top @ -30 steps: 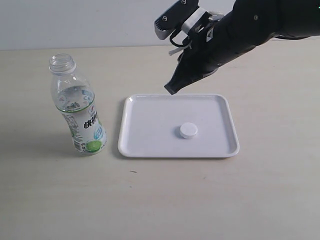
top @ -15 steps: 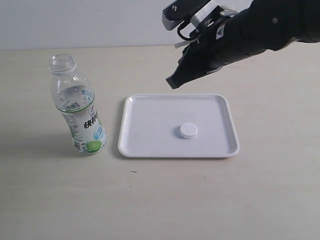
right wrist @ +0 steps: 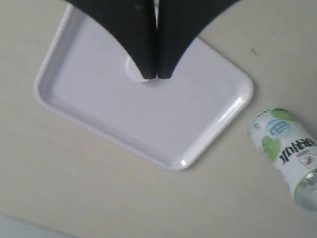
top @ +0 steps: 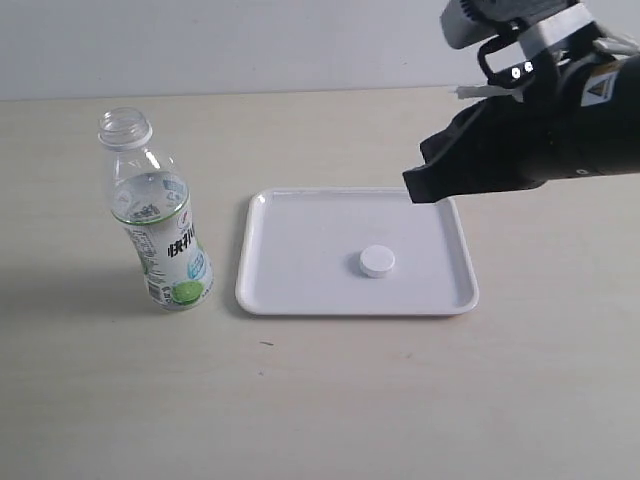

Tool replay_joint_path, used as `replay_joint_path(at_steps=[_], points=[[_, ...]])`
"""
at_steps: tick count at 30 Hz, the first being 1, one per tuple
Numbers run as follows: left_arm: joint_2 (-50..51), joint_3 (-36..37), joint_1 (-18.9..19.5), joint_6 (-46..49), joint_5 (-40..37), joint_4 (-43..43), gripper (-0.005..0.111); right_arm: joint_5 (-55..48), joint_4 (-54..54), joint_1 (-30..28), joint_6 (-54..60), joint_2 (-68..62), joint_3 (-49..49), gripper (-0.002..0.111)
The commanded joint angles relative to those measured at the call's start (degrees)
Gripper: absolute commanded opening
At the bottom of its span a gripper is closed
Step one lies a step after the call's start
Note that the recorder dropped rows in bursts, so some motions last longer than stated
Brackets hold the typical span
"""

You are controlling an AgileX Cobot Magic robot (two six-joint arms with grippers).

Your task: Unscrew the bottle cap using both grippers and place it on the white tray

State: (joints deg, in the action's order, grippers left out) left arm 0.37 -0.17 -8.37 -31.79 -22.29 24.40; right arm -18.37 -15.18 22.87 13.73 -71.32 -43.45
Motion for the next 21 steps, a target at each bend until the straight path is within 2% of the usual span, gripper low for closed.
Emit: replay_joint_path(at_steps=[1,5,14,17,21], points=[[-0.37,0.17,-0.18,0.07,0.17,0.31,0.0,-2.51,-4.96,-0.21,-1.2,3.83,0.39,0.0],[-0.37,0.17,-0.18,0.07,0.17,0.31,0.0,-1.32,0.67,-0.21,0.76,4.47,0.29,0.0],[-0.37,0.17,-0.18,0.07,0.17,0.31,0.0,-1.19,2.73,-0.71,0.76,8.5,0.29,0.0],[-0.37,0.17,-0.18,0.07,0.17,0.31,0.0,-0.82,2.84,-3.16,0.76,10.66,0.29,0.0],[-0.37,0.17,-0.18,0.07,0.17,0.31,0.0,-0.82,2.73,-10.22,0.76,12.52,0.29,0.0]])
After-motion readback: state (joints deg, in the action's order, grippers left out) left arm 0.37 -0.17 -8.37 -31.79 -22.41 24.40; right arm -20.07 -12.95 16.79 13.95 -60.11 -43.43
